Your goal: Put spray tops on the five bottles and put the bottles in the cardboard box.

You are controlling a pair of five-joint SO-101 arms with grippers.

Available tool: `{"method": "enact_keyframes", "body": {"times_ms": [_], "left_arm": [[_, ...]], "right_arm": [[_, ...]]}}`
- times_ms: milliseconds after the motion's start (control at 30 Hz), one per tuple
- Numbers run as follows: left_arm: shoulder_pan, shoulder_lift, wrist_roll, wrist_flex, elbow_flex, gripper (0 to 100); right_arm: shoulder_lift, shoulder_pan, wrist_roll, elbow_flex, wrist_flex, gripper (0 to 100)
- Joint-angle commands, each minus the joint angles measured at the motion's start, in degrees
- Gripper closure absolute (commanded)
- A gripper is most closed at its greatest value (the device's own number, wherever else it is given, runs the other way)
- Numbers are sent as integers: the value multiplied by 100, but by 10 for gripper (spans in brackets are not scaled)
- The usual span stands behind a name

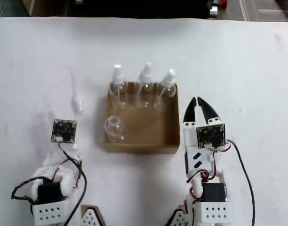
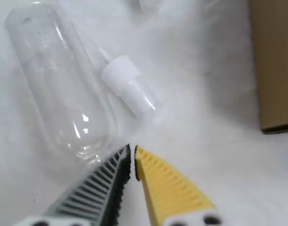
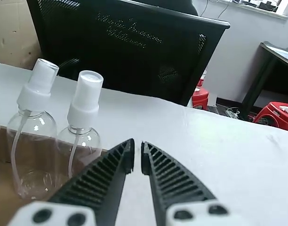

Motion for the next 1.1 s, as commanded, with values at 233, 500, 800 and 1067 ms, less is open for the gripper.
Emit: {"method": "enact_keyframes", "body": {"times_ms": [233,500,800,1067], "left_arm": [[1323,-22,53,79,-18,976],[2281,-31,53,88,-18,977],[1446,-31,-9,-246,-1996,976],[945,-31,-2127,-246,-3464,977]], "right_arm": [[-13,-31,62,70,40,981],[-13,-31,62,70,40,981],[-13,-4,62,70,40,981],[-13,4,62,70,31,981]]}}
